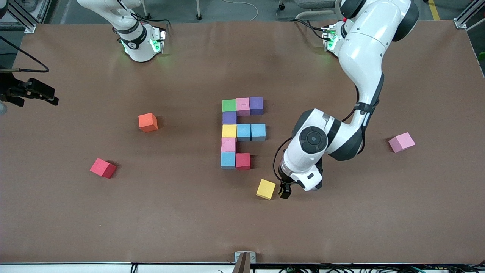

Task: Arrange 11 blocks into digit 3
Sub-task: 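Release the pink cube and reach the yellow cube with the left gripper, then grasp the yellow cube with the left gripper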

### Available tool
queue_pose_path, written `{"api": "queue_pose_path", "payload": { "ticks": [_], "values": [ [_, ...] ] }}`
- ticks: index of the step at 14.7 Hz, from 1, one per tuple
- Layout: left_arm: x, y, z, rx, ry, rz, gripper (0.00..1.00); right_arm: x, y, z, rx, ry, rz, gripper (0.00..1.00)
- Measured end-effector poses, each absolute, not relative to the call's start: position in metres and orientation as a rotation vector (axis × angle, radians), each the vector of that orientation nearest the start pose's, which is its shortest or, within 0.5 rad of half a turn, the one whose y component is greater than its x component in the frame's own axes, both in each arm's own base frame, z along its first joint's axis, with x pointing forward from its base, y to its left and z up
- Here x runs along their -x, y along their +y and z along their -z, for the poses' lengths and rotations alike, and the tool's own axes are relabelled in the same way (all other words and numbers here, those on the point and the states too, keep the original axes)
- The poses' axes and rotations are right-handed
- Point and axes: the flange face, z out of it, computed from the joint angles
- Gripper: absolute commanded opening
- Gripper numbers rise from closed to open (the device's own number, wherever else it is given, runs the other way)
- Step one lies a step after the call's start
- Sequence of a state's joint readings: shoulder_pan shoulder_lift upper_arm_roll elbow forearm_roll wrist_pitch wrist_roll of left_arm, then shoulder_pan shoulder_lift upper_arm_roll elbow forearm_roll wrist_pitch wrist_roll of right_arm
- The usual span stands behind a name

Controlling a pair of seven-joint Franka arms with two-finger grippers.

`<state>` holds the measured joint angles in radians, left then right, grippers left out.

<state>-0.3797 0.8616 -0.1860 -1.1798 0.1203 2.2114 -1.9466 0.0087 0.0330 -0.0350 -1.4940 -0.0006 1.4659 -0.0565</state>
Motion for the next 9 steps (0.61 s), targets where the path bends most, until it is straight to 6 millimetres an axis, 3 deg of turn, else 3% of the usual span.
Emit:
{"api": "queue_pose_path", "payload": {
  "ticks": [4,9],
  "values": [
    [-0.678,-0.39,-0.265,2.674,-2.029,0.043,1.0,-0.544,-0.013,-0.64,3.139,-0.051,-0.087,1.0],
    [-0.68,-0.398,-0.24,2.737,-2.056,0.062,1.0,-0.526,-0.012,-0.657,3.138,-0.055,-0.097,1.0]
  ]
}}
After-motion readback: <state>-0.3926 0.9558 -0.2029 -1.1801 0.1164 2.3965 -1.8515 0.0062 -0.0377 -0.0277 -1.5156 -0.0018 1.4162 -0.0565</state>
